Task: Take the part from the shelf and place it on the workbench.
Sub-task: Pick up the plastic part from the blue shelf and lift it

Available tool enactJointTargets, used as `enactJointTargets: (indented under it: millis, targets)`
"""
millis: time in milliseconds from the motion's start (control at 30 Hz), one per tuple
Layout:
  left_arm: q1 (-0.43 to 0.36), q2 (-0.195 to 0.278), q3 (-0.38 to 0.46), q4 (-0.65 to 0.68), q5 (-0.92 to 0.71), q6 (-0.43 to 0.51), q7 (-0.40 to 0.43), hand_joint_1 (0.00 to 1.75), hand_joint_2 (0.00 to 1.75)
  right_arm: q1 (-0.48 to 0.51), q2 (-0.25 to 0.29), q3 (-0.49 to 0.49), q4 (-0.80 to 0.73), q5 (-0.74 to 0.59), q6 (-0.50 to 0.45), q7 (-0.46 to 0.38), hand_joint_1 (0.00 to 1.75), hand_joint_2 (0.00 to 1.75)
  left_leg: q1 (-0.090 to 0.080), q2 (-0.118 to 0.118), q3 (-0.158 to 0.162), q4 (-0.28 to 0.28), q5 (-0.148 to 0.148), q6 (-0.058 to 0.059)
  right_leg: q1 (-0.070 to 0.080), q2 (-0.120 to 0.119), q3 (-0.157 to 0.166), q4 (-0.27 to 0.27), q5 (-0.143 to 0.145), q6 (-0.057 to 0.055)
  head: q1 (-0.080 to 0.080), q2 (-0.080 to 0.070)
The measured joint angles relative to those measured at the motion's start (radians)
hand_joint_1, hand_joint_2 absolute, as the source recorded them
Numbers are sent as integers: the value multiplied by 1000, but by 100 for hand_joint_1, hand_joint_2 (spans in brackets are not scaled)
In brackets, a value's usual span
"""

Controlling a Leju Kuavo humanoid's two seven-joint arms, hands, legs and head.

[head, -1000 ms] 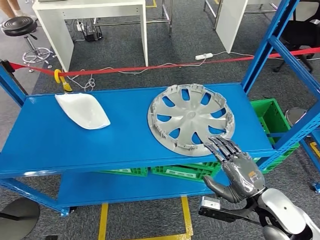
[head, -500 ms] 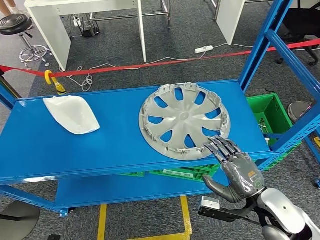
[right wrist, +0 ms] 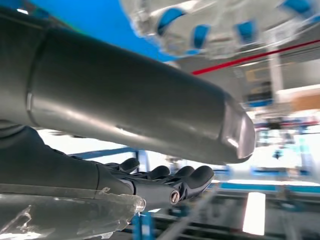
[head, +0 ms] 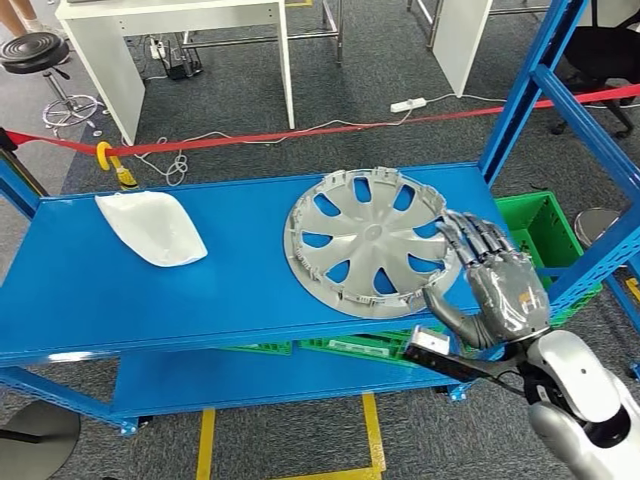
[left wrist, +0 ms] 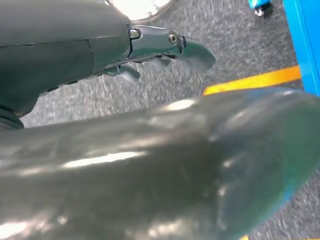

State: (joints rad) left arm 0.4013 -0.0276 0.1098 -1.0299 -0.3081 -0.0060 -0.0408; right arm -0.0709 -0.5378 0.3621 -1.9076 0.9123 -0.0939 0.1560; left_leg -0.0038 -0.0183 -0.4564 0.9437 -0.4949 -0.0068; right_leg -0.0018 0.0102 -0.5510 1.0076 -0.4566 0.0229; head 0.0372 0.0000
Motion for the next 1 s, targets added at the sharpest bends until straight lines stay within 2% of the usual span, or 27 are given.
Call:
enactJointTargets:
  millis: [167, 367, 800, 1000]
  targets:
    - [-48, -48, 143, 75, -124, -64, -68, 0, 0, 73, 23, -60, 25, 24, -45, 29, 0, 0, 0, 0, -1, 0, 0, 1, 0, -1, 1, -1, 0, 1, 0, 0]
    - [-124, -56, 219, 156, -157, -67, -123, 0, 0, 124, 70, -74, 78, 29, -78, 32, 0, 0, 0, 0, -1, 0, 0, 1, 0, 0, 1, -2, 1, 1, 0, 0]
    - [-162, -61, 262, 208, -149, -67, -132, 0, 0, 134, 114, -66, 136, 4, -78, 32, 0, 0, 1, 0, -4, -9, 5, 1, 1, 0, 1, -16, 6, 1, 0, 0]
    - [-160, -74, 268, 234, -149, -66, -133, 0, 0, 130, 141, -31, 146, -26, -72, -11, 0, 0, 1, 0, -5, -10, 4, 1, 1, 0, 1, -18, 6, 1, 0, 0]
